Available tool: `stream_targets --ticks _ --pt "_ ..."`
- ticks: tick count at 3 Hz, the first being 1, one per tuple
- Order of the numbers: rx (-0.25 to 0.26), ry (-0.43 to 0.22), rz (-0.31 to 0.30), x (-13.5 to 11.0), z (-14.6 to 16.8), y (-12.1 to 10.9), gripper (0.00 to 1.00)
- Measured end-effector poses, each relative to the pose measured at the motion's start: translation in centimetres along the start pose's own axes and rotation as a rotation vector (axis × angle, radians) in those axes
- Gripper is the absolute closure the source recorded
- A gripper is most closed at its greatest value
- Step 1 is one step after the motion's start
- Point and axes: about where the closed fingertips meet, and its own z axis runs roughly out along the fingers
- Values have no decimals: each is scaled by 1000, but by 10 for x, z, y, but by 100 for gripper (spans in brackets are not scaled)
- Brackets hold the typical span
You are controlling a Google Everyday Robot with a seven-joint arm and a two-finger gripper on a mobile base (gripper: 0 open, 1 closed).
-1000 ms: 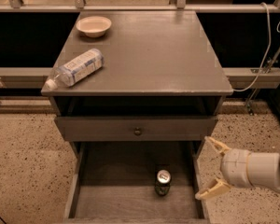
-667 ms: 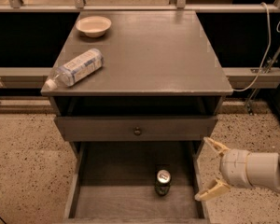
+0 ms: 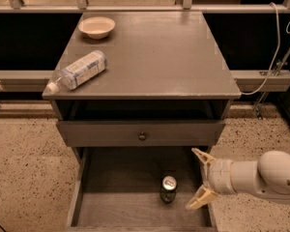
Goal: Pick green can from middle drawer and place on counter
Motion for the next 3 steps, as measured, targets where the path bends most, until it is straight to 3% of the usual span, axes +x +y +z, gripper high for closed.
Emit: stream_targets --ticks 2,3 --pt "-1 -40 -19 24 58 5 0" --pt "-31 -53 -4 40 88 10 0"
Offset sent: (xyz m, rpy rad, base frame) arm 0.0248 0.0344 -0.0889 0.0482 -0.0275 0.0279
